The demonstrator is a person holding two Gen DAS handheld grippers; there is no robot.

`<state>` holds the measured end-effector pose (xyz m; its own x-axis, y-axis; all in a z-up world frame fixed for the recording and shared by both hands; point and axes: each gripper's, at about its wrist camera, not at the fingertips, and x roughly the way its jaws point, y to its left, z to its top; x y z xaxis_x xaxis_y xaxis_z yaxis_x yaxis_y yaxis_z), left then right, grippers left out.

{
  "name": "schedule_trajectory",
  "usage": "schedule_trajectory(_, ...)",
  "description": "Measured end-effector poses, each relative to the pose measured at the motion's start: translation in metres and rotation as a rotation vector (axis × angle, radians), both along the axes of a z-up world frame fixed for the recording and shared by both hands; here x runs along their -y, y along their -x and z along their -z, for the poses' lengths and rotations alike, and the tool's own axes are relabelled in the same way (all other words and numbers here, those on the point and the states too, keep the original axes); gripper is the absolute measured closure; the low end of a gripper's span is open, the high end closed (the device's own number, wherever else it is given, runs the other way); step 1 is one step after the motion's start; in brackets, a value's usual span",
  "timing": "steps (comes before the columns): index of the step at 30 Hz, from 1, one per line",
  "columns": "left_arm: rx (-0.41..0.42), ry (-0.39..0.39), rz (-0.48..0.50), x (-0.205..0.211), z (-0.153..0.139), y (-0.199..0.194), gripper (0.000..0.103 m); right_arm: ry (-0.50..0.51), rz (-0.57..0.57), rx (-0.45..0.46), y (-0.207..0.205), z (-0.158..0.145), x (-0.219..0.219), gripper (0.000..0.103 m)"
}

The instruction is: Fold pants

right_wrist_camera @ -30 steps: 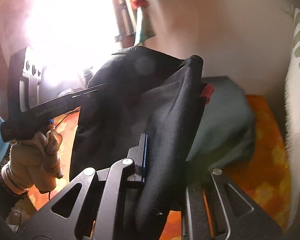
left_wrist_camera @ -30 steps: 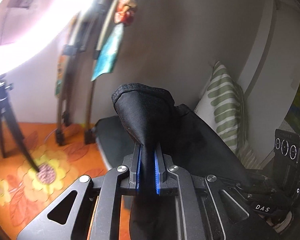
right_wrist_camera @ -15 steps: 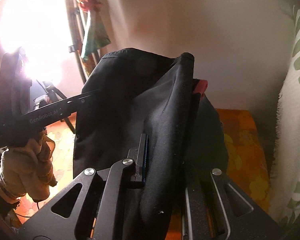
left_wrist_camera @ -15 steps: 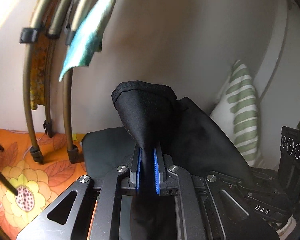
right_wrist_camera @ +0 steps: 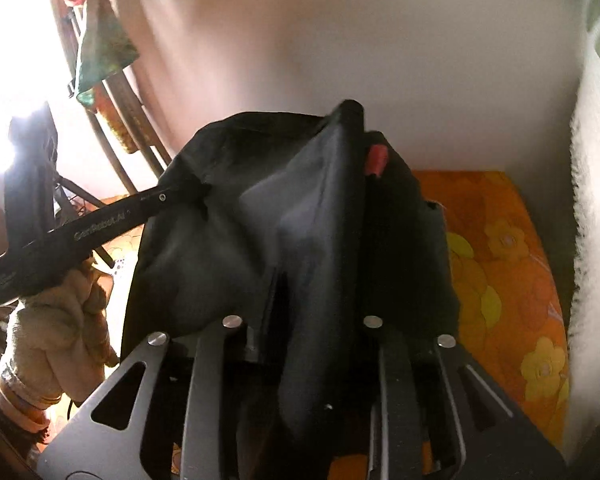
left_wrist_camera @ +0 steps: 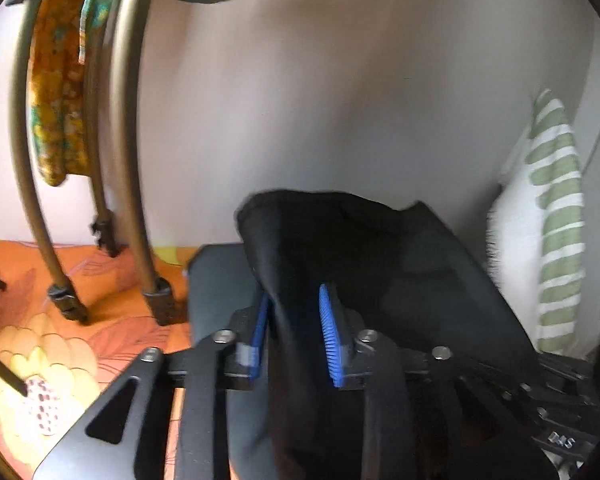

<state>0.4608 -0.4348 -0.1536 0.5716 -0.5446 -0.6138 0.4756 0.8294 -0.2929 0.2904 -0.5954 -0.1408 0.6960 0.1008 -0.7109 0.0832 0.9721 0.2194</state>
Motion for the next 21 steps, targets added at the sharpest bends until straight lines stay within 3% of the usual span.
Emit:
schedule_trajectory(2,0.012,-0.027,-0.021,-0.005,0.0,-0.003,0.075,0.019,0.025,-0.007,0.007,0.0,0.003,0.066)
schedule_trajectory(6,0.028,-0.073,-0.016,-0.008,0.004,-0.002,0.075,0.045,0.057,0.0,0.021,0.001,0.012,0.063)
schedule_trajectory(7,0.028,-0.08,-0.013,-0.009,0.004,-0.001,0.075,0.052,0.074,-0.001,0.025,-0.001,0.015,0.057)
schedule_trajectory(12,0.048,-0.068,-0.004,-0.023,-0.002,0.007,0.075,0.184,0.091,-0.04,0.035,0.0,0.008,0.056)
schedule_trajectory(21,0.052,-0.03,0.037,-0.057,-0.028,0.05,0.074,0.15,0.135,-0.055,0.063,-0.002,0.004,0.056)
